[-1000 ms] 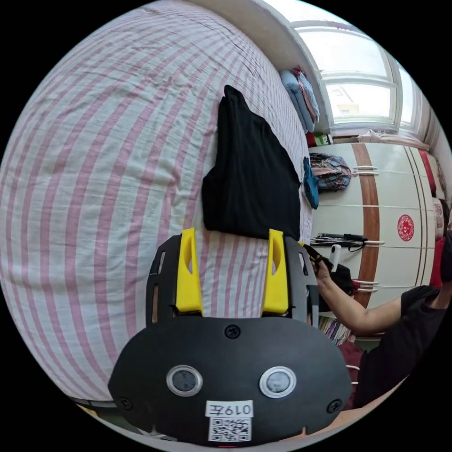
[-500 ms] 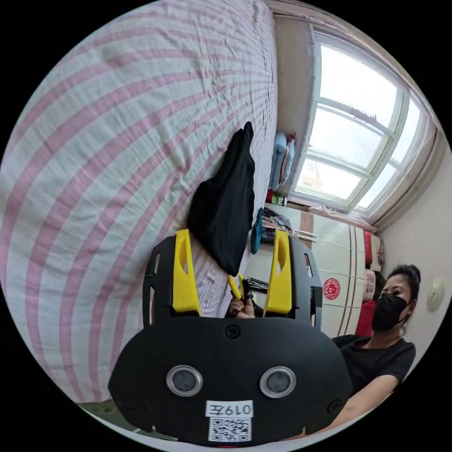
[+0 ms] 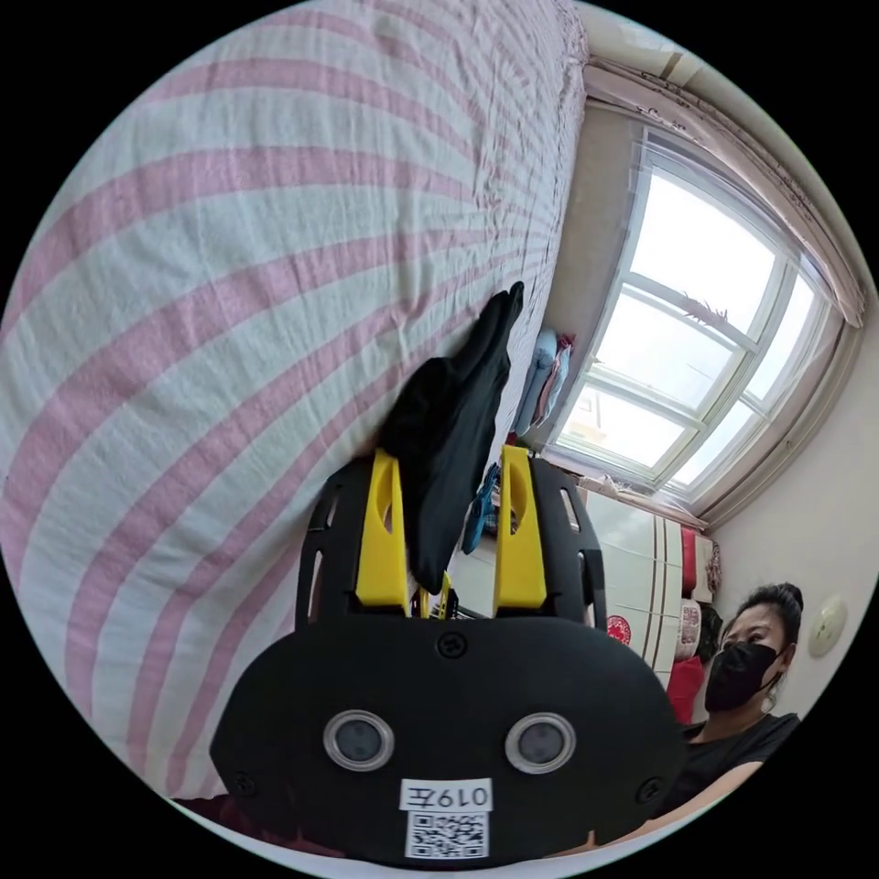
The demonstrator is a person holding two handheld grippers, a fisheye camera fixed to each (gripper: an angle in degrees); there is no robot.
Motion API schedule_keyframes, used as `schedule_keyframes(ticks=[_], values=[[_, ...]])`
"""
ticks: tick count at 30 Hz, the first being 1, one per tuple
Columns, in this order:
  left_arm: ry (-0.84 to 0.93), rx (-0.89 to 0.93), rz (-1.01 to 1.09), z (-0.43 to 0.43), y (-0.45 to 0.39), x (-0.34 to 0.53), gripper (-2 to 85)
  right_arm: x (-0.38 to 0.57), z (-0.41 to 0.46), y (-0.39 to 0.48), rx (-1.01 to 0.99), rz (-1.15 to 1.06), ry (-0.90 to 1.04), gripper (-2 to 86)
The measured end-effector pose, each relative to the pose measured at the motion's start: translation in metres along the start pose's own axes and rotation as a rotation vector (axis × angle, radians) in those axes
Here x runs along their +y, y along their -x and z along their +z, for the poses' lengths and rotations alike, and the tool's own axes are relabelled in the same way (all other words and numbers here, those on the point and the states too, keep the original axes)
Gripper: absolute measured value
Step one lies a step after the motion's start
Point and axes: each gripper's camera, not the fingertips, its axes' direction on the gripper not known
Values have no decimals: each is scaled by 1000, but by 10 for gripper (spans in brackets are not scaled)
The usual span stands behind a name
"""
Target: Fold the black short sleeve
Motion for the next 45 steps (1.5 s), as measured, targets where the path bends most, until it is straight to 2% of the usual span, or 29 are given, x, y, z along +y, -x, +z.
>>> schedule_keyframes(ticks=[2,8,15,23,29,36,39,42,45], values=[[-40,47,-43,-6,12,5,63,5,0,-11,-32,16,-16,57],[-72,-17,14,-27,7,21,41,25,-22,-31,-36,-5,-8,7],[-32,-62,81,-80,-2,64,39,70,-80,-39,26,-45,58,-3],[13,-167,-14,-161,42,148,37,159,-168,-67,148,-1,115,-4],[68,-192,-29,-189,73,168,37,225,-207,-87,242,-27,102,-3],[166,-172,-16,-202,101,173,37,292,-225,-101,321,-89,16,7],[203,-103,-30,-208,118,182,43,307,-230,-122,273,-45,-10,25],[228,-47,-4,-222,132,191,56,318,-239,-130,287,-72,4,59],[240,-67,98,-246,131,198,67,326,-257,-136,288,-135,64,62]])
